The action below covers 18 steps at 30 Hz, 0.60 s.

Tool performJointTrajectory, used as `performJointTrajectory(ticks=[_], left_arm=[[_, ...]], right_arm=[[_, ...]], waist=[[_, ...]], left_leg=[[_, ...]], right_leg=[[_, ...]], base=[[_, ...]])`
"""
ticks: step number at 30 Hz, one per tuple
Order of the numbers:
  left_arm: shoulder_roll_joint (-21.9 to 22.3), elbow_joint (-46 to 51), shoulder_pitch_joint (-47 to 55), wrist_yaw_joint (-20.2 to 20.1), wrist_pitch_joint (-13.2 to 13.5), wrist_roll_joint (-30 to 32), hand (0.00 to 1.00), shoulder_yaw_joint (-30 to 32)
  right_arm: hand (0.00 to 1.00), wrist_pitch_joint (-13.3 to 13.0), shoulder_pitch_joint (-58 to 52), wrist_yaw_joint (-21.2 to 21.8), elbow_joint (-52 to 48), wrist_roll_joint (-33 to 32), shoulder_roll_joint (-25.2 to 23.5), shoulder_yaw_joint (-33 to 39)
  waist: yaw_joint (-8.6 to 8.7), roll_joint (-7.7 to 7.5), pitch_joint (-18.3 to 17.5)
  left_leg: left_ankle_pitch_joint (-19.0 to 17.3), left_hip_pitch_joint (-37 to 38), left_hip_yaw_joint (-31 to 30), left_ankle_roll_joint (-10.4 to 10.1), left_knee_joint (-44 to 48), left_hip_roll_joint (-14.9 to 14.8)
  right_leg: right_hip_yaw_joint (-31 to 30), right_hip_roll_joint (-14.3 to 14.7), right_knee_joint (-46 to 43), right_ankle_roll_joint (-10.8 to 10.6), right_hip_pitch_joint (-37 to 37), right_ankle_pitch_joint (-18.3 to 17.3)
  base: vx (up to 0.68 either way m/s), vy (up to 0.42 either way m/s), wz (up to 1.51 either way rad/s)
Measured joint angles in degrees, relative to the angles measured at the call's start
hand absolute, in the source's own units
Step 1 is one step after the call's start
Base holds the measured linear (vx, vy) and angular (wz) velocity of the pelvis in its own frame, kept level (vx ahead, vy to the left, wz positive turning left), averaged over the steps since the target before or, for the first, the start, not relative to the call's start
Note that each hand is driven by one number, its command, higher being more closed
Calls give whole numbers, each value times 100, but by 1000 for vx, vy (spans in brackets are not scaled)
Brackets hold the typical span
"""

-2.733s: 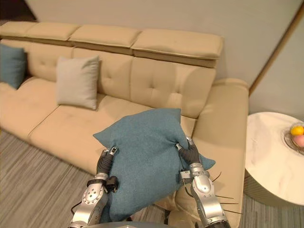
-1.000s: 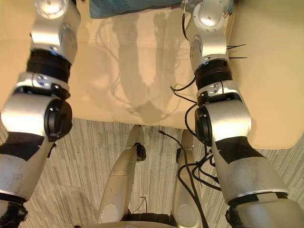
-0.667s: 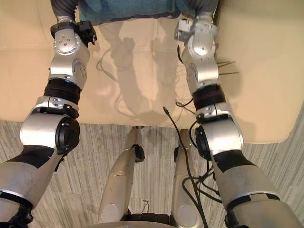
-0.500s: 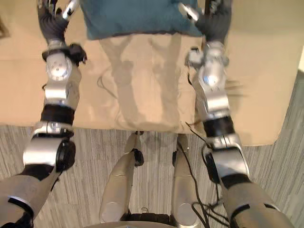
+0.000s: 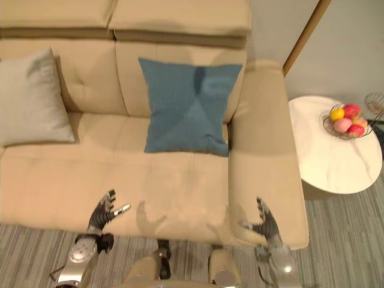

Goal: Pick up cushions and gather them together orderly.

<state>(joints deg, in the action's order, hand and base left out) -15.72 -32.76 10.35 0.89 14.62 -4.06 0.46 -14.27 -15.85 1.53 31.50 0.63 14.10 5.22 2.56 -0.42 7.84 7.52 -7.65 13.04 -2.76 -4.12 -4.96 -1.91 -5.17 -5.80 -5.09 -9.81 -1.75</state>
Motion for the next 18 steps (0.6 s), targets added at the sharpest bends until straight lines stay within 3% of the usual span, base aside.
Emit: performJointTrajectory(ticks=[4, 7, 10, 11, 12, 13, 14, 16, 17, 18], left_arm=[[34, -504, 342, -249, -64, 308, 0, 12], [29, -629, 412, -348, -70, 478, 0, 14], [-49, -565, 304, -333, -76, 476, 0, 48], [-41, -492, 186, -326, -102, 474, 0, 190], [-49, -466, 141, -322, -104, 473, 0, 205], [-54, -427, 137, -322, -105, 474, 0, 212], [-53, -369, 174, -319, -120, 474, 0, 247], [-56, -274, 287, -310, -150, 474, 0, 366], [-5, -256, 305, -284, -191, 473, 0, 453], [108, -243, 316, -256, -223, 471, 0, 473]], right_arm=[[0, 117, -148, 124, 782, 225, 30, 107], [0, 127, -93, 134, 958, 227, 70, 107], [0, 177, 214, 100, 1020, 233, 119, 11], [0, 206, 445, 97, 1021, 232, 104, -93], [0, 211, 411, 99, 1023, 231, 95, -154], [0, 219, 295, 105, 1039, 231, 87, -244], [0, 220, 246, 114, 1049, 231, 83, -344], [0, 218, 254, 117, 1047, 227, 71, -404], [0, 210, 377, 106, 1047, 224, 85, -400], [0, 210, 511, 98, 1039, 224, 153, -392]], waist=[[5, -30, -317], [-2, -61, -318], [-26, -157, -224], [20, -100, -60], [31, -141, -38], [40, -133, -1], [22, -224, -38], [-98, -401, -142], [-185, -457, -125], [-273, -353, -141]], left_leg=[[-41, 359, 197, -49, -132, 10], [-53, 405, 436, -37, -126, 4], [-184, -33, 632, 165, 388, -92], [-229, -213, 659, 234, 660, -326], [-231, -204, 586, 236, 755, -327], [-231, -195, 465, 237, 875, -312], [-230, -245, 326, 235, 1003, -300], [-149, -506, 260, 145, 1192, -307], [-30, -681, 263, 82, 1315, -369], [86, -841, 275, 0, 1304, -532]], right_leg=[[-152, 9, 209, -12, 279, 41], [-387, 41, 274, -89, 221, 190], [-408, 85, -101, -164, -281, 535], [-106, 82, -1415, -56, -684, 56], [26, 29, -2465, -11, -872, -353], [80, -36, -3396, -164, -864, -666], [102, -103, -4057, -353, -695, -820], [74, -169, -4223, -555, -301, -1037], [80, -131, -3690, -483, -183, -1429], [183, 62, -3136, -278, -87, -1579]], base=[[64, -1, -29], [-1, -2, -41], [-71, -15, -43], [-135, -64, -3], [-122, -77, 35], [-104, -94, 63], [-69, -99, 62], [-229, -223, 31], [-298, -280, -16], [-242, -194, -41]])
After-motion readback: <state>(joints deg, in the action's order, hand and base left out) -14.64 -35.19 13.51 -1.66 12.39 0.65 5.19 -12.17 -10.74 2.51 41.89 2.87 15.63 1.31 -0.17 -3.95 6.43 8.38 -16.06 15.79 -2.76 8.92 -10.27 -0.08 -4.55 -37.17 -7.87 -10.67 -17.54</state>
